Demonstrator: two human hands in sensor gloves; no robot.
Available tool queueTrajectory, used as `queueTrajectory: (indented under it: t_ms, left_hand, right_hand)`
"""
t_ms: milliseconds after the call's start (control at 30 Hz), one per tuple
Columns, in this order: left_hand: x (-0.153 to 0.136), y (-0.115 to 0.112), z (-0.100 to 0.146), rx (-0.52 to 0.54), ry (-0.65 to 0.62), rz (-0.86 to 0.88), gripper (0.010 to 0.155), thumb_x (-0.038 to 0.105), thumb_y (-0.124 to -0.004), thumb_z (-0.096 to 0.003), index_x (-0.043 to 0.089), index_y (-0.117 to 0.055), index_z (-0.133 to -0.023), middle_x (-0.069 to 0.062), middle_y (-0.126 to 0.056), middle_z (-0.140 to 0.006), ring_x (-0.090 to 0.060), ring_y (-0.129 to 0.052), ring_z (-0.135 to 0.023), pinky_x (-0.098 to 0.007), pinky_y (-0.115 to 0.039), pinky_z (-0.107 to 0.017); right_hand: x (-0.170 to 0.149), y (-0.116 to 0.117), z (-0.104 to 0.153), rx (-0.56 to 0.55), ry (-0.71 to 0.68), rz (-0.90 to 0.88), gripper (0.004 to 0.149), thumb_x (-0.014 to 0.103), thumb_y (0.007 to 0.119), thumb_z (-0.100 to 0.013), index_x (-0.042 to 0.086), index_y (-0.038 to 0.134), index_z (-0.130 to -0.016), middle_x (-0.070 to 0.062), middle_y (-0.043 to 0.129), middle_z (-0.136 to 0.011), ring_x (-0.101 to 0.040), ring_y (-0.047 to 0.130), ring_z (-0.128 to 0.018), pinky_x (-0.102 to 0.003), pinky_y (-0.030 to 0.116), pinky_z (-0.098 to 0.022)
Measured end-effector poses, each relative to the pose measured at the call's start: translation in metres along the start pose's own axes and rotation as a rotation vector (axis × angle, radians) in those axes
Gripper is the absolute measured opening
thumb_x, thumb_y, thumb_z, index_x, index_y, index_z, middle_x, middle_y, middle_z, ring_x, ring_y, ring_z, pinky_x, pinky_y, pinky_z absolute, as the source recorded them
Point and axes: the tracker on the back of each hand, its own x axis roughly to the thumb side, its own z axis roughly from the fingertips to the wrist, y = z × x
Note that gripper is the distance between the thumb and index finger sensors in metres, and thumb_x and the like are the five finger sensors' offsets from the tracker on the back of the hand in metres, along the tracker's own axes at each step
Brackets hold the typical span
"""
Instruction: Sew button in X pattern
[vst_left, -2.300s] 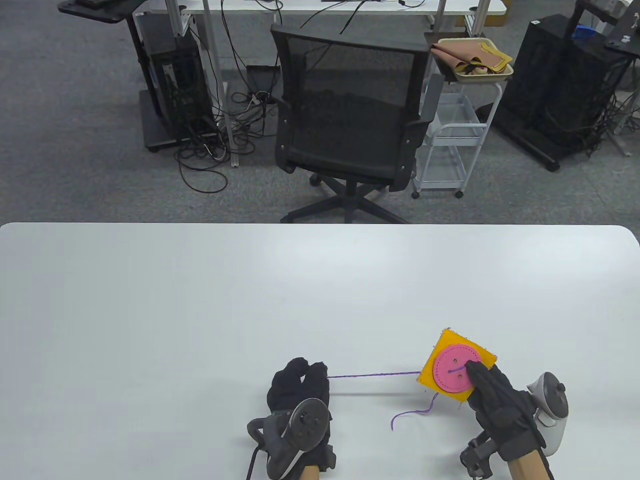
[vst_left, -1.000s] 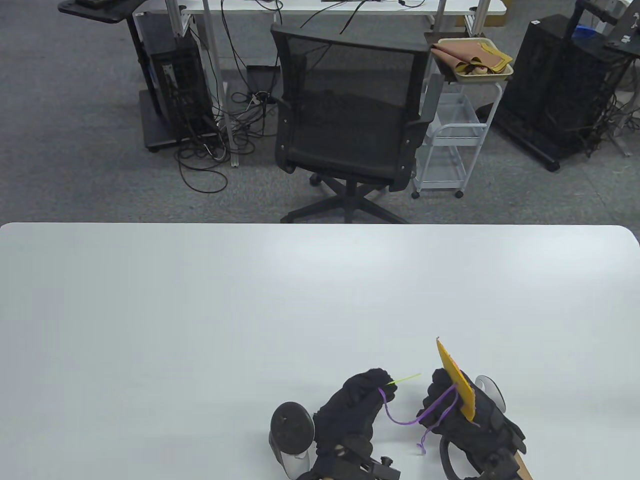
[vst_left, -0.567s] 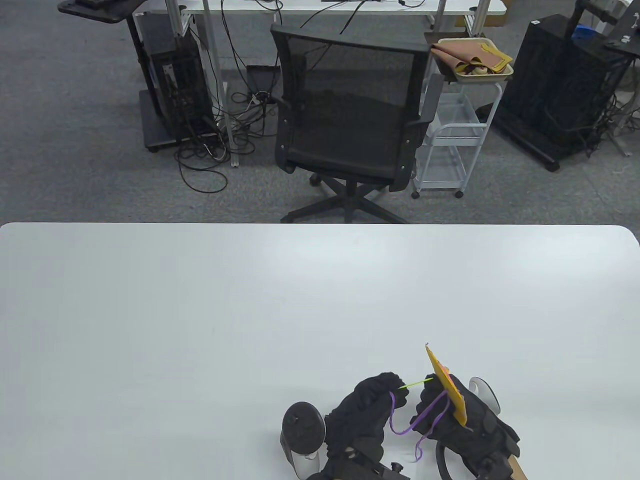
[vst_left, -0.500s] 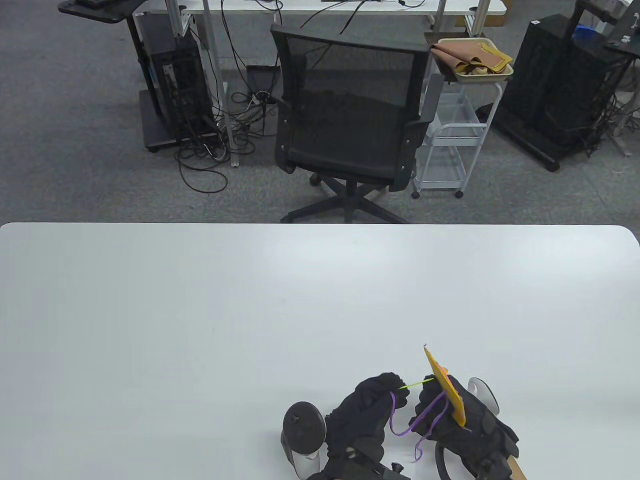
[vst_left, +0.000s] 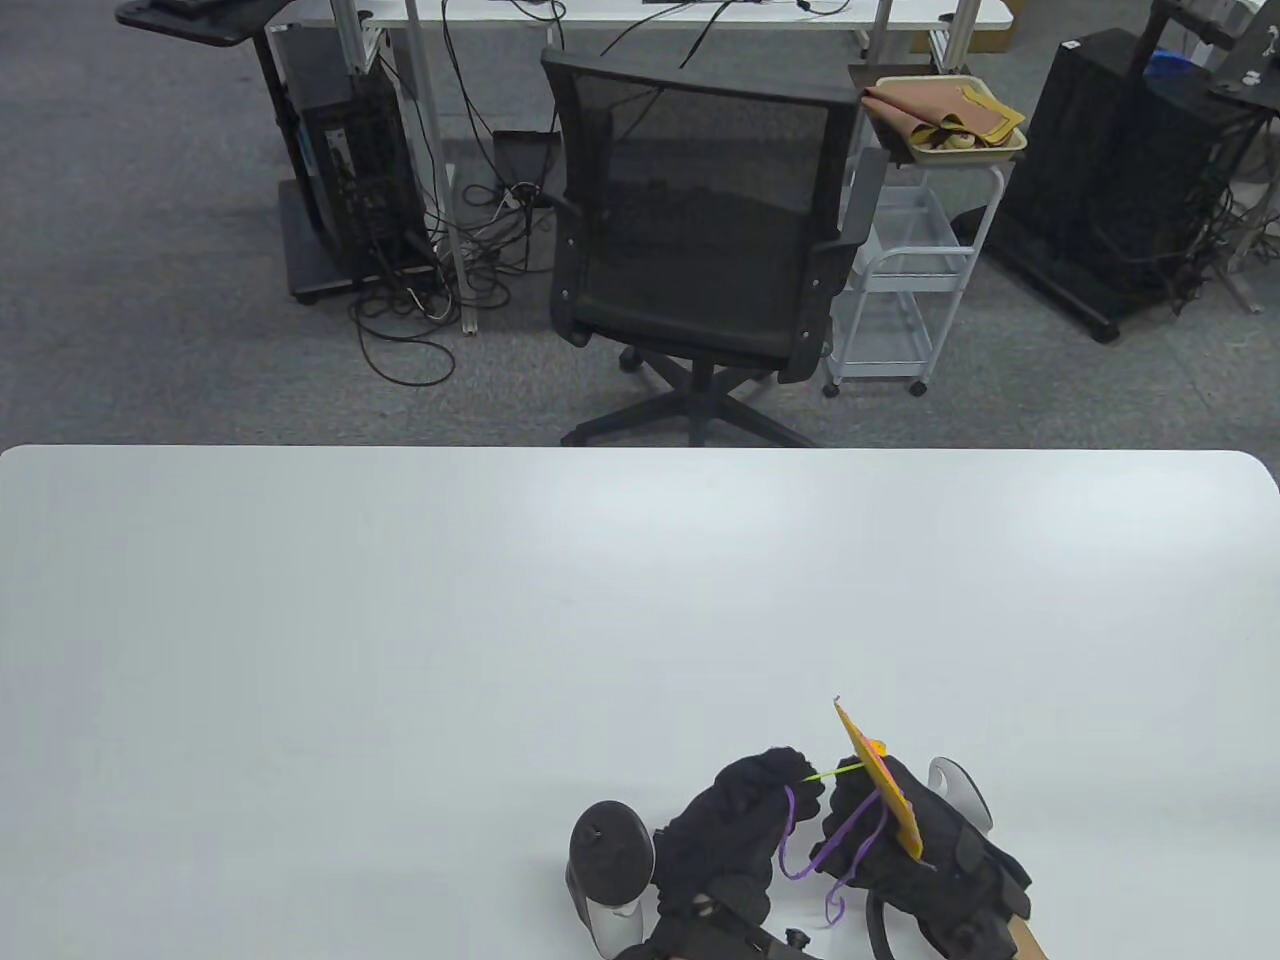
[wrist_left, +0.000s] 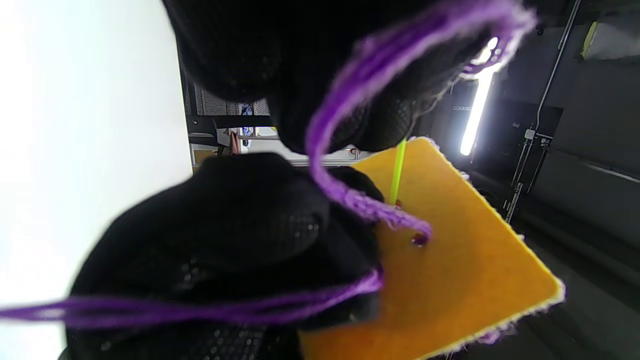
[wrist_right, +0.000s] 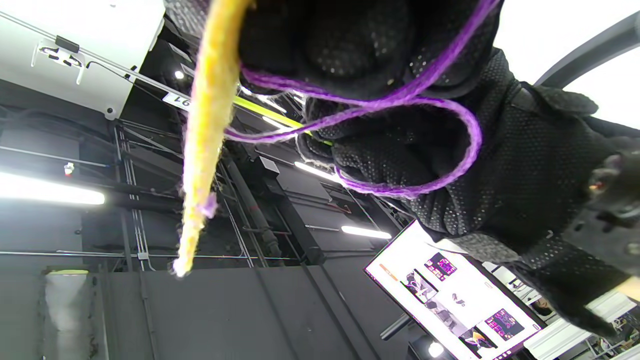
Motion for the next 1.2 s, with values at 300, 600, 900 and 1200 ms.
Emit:
queueTrajectory:
  t_ms: [300, 600, 900, 1200]
  left_hand:
    - [0.008, -0.001, 0.0, 0.017, -0.048, -0.14, 0.036, 0.033, -0.082, -0.0504, 0.027, -0.085, -0.085, 0.003, -0.101, -0.077, -0.016, -0.103, -0.059, -0.042, -0.086, -0.045]
    - [0.027, -0.002, 0.002, 0.03, -0.207, -0.523, 0.036, 0.034, -0.082, -0.0495, 0.025, -0.085, -0.085, 0.003, -0.101, -0.075, -0.017, -0.103, -0.057, -0.043, -0.085, -0.045]
    - [0.032, -0.003, 0.004, 0.022, -0.258, -0.632, 0.037, 0.037, -0.083, -0.0485, 0.025, -0.086, -0.083, 0.004, -0.101, -0.072, -0.017, -0.102, -0.057, -0.043, -0.084, -0.046]
    - [0.032, -0.005, 0.004, 0.016, -0.257, -0.64, 0.036, 0.039, -0.083, -0.0479, 0.026, -0.086, -0.082, 0.005, -0.1, -0.071, -0.016, -0.101, -0.056, -0.043, -0.084, -0.046]
  right_hand:
    - [-0.001, 0.005, -0.001, 0.0, -0.004, 0.003, 0.044, 0.043, 0.049, -0.06, 0.016, 0.062, -0.092, 0.0, 0.08, -0.063, -0.013, 0.08, -0.055, -0.047, 0.066, -0.068]
    - [-0.002, 0.004, -0.001, -0.015, 0.001, 0.021, 0.044, 0.043, 0.05, -0.06, 0.016, 0.062, -0.092, 0.0, 0.08, -0.063, -0.013, 0.08, -0.055, -0.047, 0.066, -0.068]
    - [-0.001, 0.003, -0.001, -0.018, 0.012, 0.042, 0.044, 0.043, 0.05, -0.06, 0.016, 0.063, -0.092, 0.0, 0.08, -0.063, -0.013, 0.08, -0.055, -0.048, 0.066, -0.068]
    - [-0.001, 0.003, -0.001, -0.022, 0.025, 0.089, 0.044, 0.042, 0.051, -0.06, 0.015, 0.064, -0.092, -0.001, 0.081, -0.062, -0.014, 0.08, -0.054, -0.049, 0.066, -0.068]
